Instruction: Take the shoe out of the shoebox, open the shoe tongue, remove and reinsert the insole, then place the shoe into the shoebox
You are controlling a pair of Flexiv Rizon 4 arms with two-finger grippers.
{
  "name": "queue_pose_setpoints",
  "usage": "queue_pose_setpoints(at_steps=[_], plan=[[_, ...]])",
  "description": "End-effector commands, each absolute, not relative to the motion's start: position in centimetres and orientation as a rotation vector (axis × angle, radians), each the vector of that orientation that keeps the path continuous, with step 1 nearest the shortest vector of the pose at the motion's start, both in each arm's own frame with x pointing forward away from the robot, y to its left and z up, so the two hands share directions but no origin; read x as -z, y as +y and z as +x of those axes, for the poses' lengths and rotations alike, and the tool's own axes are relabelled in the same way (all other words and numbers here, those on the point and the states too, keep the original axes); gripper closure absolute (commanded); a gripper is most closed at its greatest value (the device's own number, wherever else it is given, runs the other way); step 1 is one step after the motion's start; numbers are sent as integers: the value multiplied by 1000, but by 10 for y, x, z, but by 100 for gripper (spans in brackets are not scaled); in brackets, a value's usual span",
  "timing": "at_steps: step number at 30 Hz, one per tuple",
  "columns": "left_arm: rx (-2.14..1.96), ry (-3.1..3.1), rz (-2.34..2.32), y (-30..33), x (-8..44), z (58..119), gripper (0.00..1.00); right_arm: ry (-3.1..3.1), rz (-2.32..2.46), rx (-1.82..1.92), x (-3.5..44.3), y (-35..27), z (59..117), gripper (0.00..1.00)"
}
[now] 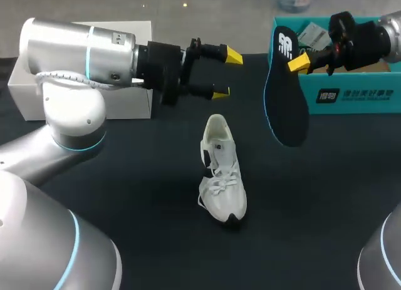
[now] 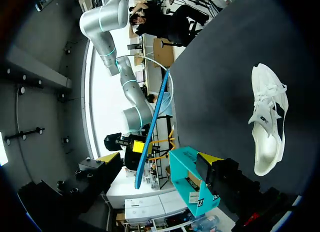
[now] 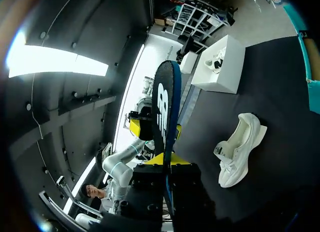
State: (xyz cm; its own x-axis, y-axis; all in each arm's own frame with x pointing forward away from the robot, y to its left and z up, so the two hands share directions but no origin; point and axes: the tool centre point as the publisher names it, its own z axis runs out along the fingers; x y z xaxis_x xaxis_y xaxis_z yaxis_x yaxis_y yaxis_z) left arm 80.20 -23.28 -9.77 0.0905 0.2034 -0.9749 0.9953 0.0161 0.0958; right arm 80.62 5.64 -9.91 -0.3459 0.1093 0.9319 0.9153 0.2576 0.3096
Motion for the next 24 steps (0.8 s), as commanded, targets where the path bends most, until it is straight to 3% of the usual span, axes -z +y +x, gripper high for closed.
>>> queue_pose_setpoints(at_steps=[1, 9, 10, 11, 15, 17, 20, 24], plan=[[1042, 1234, 1313, -246, 97, 794, 0, -1712, -892, 1057, 98, 66, 816, 100], [1058, 1150, 1338, -262, 95, 784, 0, -1689, -925, 1014, 104, 78, 829, 100], [1058, 1147, 1343, -265, 96, 783, 11, -1686, -928, 1010, 105, 79, 830, 100], [1061, 1140, 1345, -267, 97, 783, 14, -1682, -932, 1003, 106, 81, 831, 100], [1058, 1110, 1364, -275, 100, 782, 10, -1669, -933, 997, 105, 88, 832, 100], [1060, 1108, 1363, -278, 101, 783, 18, -1668, -933, 998, 104, 91, 832, 100], [1066, 1106, 1355, -281, 103, 784, 17, -1663, -939, 1004, 103, 95, 833, 100], [1032, 1121, 1340, -284, 108, 787, 24, -1660, -942, 1008, 103, 97, 835, 100]])
